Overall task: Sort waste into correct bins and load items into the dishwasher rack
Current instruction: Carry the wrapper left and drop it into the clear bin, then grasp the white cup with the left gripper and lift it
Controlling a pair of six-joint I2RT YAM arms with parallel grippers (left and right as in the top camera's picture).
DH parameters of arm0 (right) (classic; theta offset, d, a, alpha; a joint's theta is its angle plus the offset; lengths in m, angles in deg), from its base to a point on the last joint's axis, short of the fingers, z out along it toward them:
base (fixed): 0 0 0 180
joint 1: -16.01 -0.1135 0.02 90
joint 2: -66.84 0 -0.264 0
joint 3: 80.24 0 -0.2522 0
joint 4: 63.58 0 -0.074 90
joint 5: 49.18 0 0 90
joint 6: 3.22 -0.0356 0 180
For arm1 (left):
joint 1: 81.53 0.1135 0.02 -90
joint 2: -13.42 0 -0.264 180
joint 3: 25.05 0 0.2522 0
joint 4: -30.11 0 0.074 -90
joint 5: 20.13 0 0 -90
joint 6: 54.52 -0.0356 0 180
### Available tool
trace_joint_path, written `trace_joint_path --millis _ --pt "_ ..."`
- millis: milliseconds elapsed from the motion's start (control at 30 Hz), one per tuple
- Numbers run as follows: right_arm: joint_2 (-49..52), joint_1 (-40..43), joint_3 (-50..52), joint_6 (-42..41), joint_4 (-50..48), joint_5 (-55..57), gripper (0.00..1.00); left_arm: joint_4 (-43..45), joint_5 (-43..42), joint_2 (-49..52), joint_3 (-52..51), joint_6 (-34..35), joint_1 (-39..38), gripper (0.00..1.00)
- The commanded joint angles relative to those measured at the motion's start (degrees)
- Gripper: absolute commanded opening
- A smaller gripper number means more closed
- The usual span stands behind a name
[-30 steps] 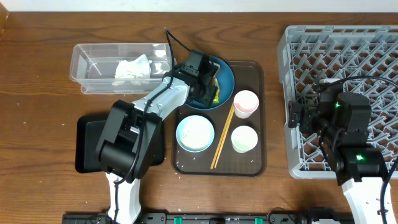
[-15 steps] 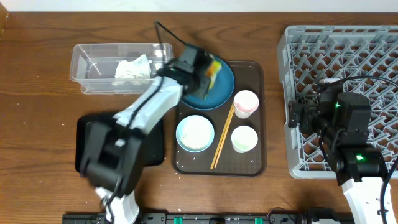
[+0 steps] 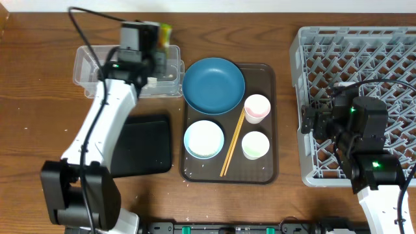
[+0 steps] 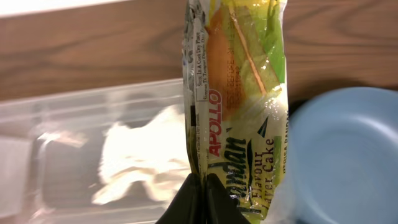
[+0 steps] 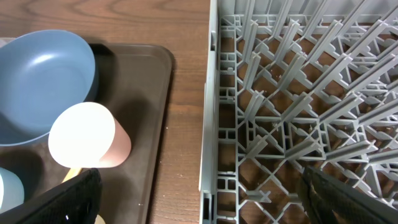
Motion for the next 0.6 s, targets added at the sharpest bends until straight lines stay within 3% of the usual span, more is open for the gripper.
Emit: trace_joint_path --millis 0,67,200,300,567 --pt "-0.11 -0.28 -1.22 0.66 0.02 -0.42 0.99 -0.39 0.85 1.99 0.24 0.46 3.08 0.17" --pt "-0.11 -0.28 -1.25 0.66 0.02 -0.44 0.99 -0.81 0.83 2.47 0.22 0.46 4.28 0.35" --pt "-0.11 -0.28 -1.25 0.66 -0.20 -0.44 0.99 -0.33 0.79 2.29 0.35 0.46 5.33 0.53" --pt "-0.11 -0.28 -1.25 0.66 -0.26 -0.42 0.99 -1.31 -1.75 0.90 0.42 2.12 5.16 0.54" --pt "-0.07 -0.28 -1.22 0.66 -0.35 -0.42 0.99 -9.35 -34.56 -2.95 0.39 3.06 -0.09 0.54"
